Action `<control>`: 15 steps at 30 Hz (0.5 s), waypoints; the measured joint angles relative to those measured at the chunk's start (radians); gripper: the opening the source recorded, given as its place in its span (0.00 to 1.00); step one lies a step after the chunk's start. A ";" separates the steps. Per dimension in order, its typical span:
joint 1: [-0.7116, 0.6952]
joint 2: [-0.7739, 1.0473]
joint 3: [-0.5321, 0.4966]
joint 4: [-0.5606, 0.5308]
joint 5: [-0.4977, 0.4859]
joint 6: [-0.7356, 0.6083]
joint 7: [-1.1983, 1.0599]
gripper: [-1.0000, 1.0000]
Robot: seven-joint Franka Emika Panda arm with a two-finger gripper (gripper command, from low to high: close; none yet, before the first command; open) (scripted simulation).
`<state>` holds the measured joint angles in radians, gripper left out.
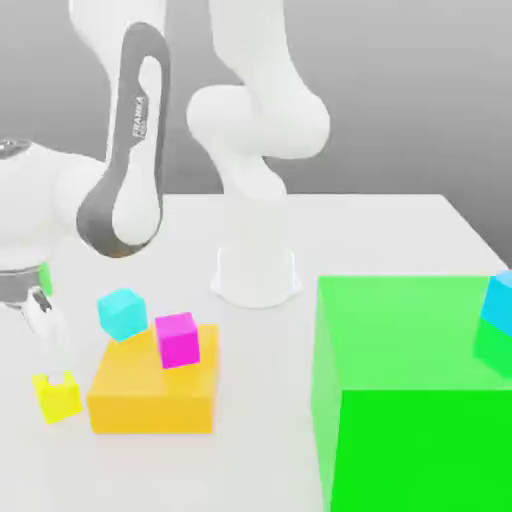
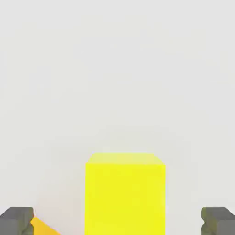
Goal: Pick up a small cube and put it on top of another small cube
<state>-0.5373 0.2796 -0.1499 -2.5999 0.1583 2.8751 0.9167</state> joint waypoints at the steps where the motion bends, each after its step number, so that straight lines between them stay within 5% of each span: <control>1: -0.016 0.036 0.019 0.007 0.016 0.029 -0.012 0.50; 2: -0.029 0.069 0.035 0.013 0.027 0.055 -0.022 0.00; 9: -0.035 0.076 0.041 0.014 0.028 0.061 -0.021 0.00; 15: 0.003 -0.116 -0.016 -0.026 -0.081 -0.088 0.066 0.00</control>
<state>-0.5343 0.1639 -0.1662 -2.6264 0.0771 2.7875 0.9828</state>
